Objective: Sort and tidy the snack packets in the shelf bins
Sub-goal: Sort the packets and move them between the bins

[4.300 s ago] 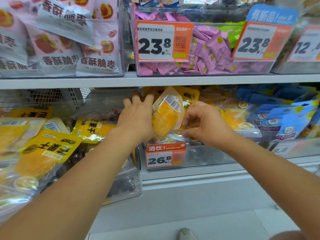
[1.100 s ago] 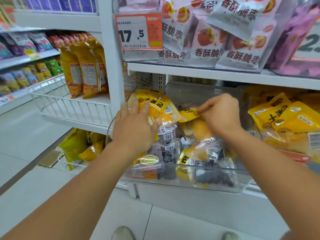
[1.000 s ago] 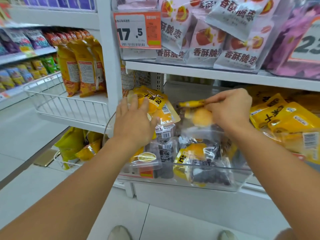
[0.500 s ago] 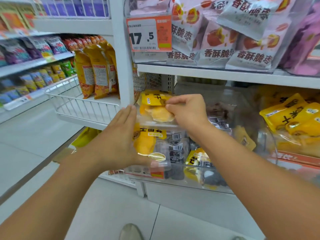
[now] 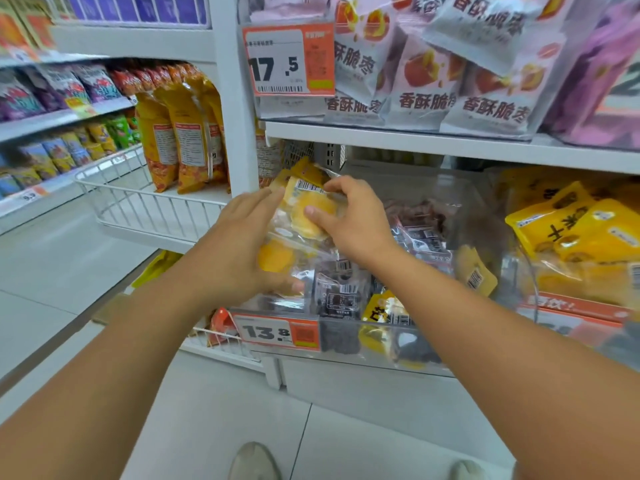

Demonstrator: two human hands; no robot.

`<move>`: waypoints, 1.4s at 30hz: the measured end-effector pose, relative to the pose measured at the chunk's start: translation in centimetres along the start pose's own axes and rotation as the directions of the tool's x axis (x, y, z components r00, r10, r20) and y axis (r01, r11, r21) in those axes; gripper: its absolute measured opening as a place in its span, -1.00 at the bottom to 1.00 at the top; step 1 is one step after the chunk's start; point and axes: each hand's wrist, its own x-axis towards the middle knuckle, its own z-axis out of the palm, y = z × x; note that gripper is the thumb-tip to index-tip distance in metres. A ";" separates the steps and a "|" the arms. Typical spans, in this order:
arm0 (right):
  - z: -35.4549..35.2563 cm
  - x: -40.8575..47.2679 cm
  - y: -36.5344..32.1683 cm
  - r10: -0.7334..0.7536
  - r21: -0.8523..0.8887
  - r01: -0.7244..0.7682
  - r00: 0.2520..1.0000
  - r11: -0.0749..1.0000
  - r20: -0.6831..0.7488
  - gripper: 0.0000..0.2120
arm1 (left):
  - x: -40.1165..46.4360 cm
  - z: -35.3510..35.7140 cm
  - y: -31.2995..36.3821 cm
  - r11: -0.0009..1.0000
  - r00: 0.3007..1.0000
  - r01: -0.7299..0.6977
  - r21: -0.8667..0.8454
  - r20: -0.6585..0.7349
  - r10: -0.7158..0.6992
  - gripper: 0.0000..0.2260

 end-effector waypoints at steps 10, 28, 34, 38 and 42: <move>-9.9 -1.9 1.8 0.249 -0.639 -0.018 0.929 0.769 0.274 -0.93 | 2.5 2.1 3.5 0.945 0.974 -0.176 0.275 0.189 0.126 -0.35; -9.0 -1.8 6.5 0.374 -0.724 -0.021 0.867 0.689 0.331 -0.76 | 3.2 2.6 7.3 0.919 0.962 -0.245 0.309 0.197 0.190 -0.20; -10.4 -1.8 4.0 0.190 -0.675 -0.103 0.980 0.730 0.056 -0.90 | 4.6 3.1 6.1 0.916 0.953 -0.248 0.315 0.250 0.172 -0.48; -13.0 -2.4 0.9 0.149 -0.284 -0.180 0.981 0.942 -0.127 -0.85 | 4.4 1.4 3.8 0.981 0.969 -0.188 0.037 0.171 0.179 -0.59; -12.6 -3.6 -0.2 0.451 0.303 -0.426 0.893 0.853 -0.013 -0.86 | 2.9 0.4 2.4 0.984 0.985 -0.119 -0.130 0.111 0.134 -0.28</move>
